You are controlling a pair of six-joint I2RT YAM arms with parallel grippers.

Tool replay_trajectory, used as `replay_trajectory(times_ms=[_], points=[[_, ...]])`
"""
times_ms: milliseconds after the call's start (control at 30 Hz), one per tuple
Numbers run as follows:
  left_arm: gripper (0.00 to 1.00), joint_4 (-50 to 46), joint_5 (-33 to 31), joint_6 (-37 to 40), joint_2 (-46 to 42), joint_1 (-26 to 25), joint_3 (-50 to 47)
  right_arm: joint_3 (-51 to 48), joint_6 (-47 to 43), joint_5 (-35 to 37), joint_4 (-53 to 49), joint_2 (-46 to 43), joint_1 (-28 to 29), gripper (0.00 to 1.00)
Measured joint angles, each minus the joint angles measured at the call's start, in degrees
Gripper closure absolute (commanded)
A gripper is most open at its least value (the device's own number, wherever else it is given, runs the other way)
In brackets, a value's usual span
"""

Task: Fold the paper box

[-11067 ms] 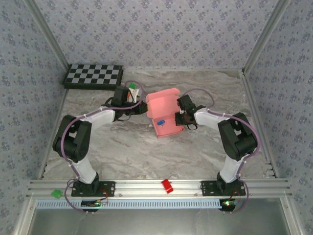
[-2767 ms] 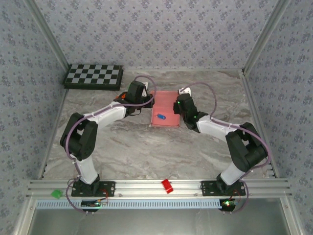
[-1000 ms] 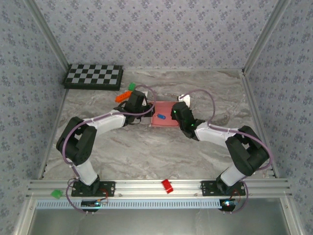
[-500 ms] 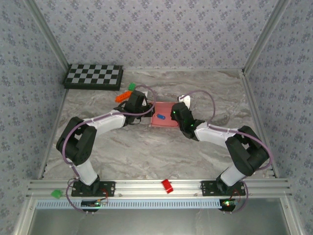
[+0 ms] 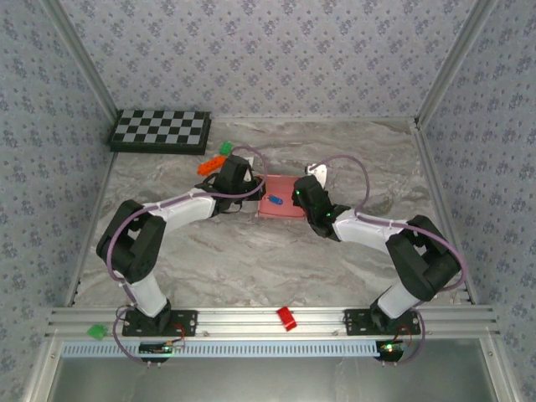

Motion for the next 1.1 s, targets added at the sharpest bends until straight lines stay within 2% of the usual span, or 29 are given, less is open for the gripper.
replay_trajectory(times_ms=[767, 900, 1100], points=[[0.83, 0.0, -0.2, 0.0, 0.0, 0.0, 0.0, 1.0, 4.3, 0.2, -3.6, 0.0, 0.4, 0.69], [0.83, 0.0, -0.3, 0.0, 0.0, 0.0, 0.0, 1.7, 5.4, 0.2, -4.7, 0.0, 0.4, 0.7], [0.83, 0.0, -0.5, 0.0, 0.0, 0.0, 0.0, 2.7, 7.4, 0.1, -7.0, 0.0, 0.3, 0.78]])
